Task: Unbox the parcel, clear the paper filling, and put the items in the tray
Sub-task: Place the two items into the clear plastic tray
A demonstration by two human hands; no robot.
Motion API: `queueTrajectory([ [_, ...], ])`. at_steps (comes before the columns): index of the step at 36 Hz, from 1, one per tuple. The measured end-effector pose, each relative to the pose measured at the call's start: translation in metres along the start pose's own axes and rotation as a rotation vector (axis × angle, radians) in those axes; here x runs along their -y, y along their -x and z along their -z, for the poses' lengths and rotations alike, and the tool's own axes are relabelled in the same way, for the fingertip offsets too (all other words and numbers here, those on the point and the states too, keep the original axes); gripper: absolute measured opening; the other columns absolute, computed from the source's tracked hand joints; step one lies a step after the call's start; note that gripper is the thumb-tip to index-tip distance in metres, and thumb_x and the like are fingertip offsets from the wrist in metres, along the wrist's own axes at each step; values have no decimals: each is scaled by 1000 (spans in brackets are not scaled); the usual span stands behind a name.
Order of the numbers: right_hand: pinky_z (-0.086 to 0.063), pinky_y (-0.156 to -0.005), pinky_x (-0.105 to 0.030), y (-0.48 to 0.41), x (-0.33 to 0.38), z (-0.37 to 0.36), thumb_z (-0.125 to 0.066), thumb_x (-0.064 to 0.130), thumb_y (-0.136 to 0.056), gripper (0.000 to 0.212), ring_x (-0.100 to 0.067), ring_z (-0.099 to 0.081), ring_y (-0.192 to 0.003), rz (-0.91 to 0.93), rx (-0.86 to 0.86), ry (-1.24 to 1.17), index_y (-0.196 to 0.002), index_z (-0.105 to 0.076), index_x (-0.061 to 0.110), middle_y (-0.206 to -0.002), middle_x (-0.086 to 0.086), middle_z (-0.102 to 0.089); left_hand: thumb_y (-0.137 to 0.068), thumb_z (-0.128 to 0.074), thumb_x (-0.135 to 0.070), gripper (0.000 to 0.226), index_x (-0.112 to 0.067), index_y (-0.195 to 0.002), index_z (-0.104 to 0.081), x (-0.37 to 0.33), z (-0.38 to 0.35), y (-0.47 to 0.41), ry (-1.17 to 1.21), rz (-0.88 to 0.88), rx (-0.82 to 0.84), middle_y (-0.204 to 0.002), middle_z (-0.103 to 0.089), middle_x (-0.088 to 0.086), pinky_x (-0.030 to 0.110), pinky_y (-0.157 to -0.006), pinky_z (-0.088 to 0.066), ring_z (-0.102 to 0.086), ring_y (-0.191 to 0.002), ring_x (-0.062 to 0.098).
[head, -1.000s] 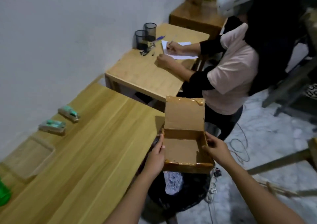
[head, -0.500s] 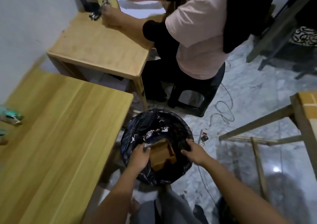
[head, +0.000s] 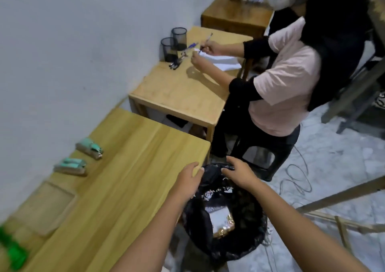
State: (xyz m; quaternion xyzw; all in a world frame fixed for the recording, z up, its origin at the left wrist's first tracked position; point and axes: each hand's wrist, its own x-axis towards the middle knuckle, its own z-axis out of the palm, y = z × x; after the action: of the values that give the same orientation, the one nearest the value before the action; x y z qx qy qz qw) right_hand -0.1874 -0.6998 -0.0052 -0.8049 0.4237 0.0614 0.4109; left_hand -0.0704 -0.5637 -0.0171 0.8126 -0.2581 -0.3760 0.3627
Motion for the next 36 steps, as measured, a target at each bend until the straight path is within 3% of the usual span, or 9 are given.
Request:
queueTrajectory([
  [3, -37, -100, -32, -8, 49, -14, -57, 26, -90, 54, -24, -44, -128, 91, -12, 4, -137, -39, 9, -133, -2, -49, -95, -46, -39, 42, -23, -133, -47, 8, 46, 10, 67, -10, -88, -143, -44, -2, 32, -104, -36, -43, -130, 19],
  [8, -37, -103, -33, -23, 126, -60, -54, 27, -92, 51, -23, -44, -129, 218, 29, 41, -138, -39, 11, -141, -7, -46, -95, -48, -33, 37, -18, -128, -52, 44, 128, 35, 124, 16, -317, -136, -51, -1, 22, -95, -33, -45, -127, 15],
  [15, -38, -105, -35, -43, 215, -139, -56, 25, -90, 52, -23, -45, -128, 390, 214, 76, -137, -39, 11, -141, -9, -46, -94, -49, -21, 26, -15, -118, -58, 127, 221, 81, 183, 163, -819, -124, -56, 4, 23, -86, -36, -54, -110, 18],
  [18, -31, -109, -34, -54, 245, -176, -58, 30, -88, 62, -25, -37, -133, 465, 251, 167, -140, -33, 7, -146, -12, -38, -91, -51, -7, 24, -5, -113, -61, 167, 244, 96, 215, 243, -1098, -122, -59, 13, 27, -96, -36, -54, -114, 26],
  [21, -26, -110, -32, -63, 270, -207, -61, 34, -86, 76, -26, -26, -139, 499, 298, 181, -144, -21, 4, -151, -13, -26, -92, -49, -6, 27, -4, -118, -59, 193, 253, 103, 305, 334, -1269, -126, -56, 14, 39, -105, -38, -50, -121, 31],
  [27, -27, -115, -38, -90, 294, -256, -71, 51, -71, 109, -27, -18, -141, 570, 246, 193, -146, -4, 9, -154, -11, -13, -95, -47, -12, 37, -6, -132, -48, 224, 250, 89, 466, 452, -1356, -135, -48, 14, 42, -103, -39, -46, -125, 31],
  [30, -22, -117, -40, -102, 305, -277, -69, 64, -62, 121, -29, -11, -143, 584, 172, 262, -147, -2, 10, -156, -13, -6, -95, -48, -15, 42, -8, -136, -43, 236, 249, 76, 560, 477, -1356, -140, -45, 11, 33, -106, -33, -43, -129, 26],
  [33, -17, -117, -39, -108, 311, -296, -68, 69, -59, 126, -29, -3, -145, 590, 120, 307, -147, 2, 12, -157, -14, 3, -96, -47, -16, 44, -9, -138, -40, 242, 250, 69, 624, 490, -1360, -143, -43, 10, 25, -102, -30, -40, -132, 23],
  [36, -16, -116, -41, -111, 312, -310, -68, 68, -61, 123, -33, -6, -143, 617, 44, 329, -147, -3, 9, -155, -19, -2, -96, -45, -13, 45, -6, -140, -37, 245, 247, 67, 652, 470, -1355, -143, -41, 8, 24, -102, -30, -38, -133, 22],
])
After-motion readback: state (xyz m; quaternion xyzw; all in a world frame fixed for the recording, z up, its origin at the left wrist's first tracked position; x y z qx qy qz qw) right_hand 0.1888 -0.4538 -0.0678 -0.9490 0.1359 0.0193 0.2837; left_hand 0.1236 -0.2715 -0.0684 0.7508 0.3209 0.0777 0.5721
